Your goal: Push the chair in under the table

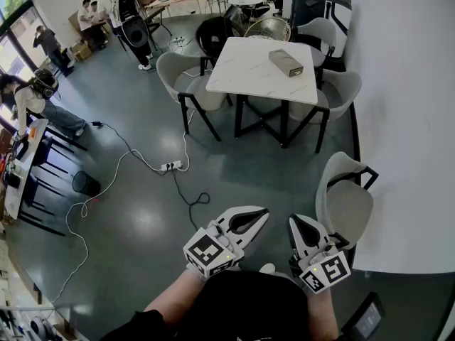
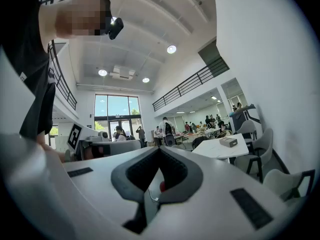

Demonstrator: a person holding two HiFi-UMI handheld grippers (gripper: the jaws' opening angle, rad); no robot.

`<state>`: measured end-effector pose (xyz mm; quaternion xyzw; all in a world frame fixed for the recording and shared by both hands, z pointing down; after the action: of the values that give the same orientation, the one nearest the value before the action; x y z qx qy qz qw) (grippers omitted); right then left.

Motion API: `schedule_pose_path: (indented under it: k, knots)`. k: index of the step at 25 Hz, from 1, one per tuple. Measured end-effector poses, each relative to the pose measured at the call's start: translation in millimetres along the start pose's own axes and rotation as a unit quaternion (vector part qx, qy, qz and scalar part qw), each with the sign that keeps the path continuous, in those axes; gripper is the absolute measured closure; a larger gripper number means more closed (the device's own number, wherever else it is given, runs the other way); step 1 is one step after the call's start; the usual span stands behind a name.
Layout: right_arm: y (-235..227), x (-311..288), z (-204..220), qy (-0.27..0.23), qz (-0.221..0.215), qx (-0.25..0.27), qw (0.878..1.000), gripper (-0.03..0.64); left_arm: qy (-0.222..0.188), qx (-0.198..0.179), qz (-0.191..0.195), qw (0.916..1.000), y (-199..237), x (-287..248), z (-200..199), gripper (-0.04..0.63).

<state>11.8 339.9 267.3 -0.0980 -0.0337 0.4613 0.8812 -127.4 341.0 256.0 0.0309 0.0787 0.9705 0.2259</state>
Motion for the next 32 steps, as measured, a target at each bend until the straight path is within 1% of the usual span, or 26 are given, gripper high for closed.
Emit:
schedule_pose_path:
  k: [8, 18, 23, 28, 32]
  knots:
    - [2.8, 2.4, 1.9, 0.005, -0.001, 0.014, 1.0, 0.607, 0.005, 0.002, 0.0, 1.0, -0.7, -1.2, 2.7, 0.594]
    - [-9.2, 10.5, 2.5, 0.005, 0.003, 0.011, 1.0, 0.607, 0.01, 0.008, 0.005, 0.9999, -6.4, -15.4, 7.6, 0.594]
    - [-27.8, 19.8, -0.4, -0.007, 0.016, -0.015, 1.0, 0.606, 0.012, 0.011, 0.006, 0.9998, -7.2, -29.5, 12.0, 0.594]
    - [-60.4, 39.9, -3.0, -0.007, 0.034, -0.029, 0.999, 0.606, 0.013, 0.02, 0.007, 0.9997, -13.4, -58.4, 15.0, 0.594]
    - [-87.4, 55.1, -4.3, -0.009, 0.041, -0.042, 0.998, 0.606, 0.021, 0.02, 0.002, 0.9996, -20.5, -80.2, 19.9, 0.594]
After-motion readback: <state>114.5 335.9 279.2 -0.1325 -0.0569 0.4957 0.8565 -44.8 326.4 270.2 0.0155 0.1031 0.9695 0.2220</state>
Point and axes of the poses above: the fingertips, and each gripper's own axes: x backward along the fingers, y to its left, z out of its underside, the point moved 5 cm from there along x, backward along the fingers, and after that the axes turned 15 degrees about z, right-handed, at the moved point
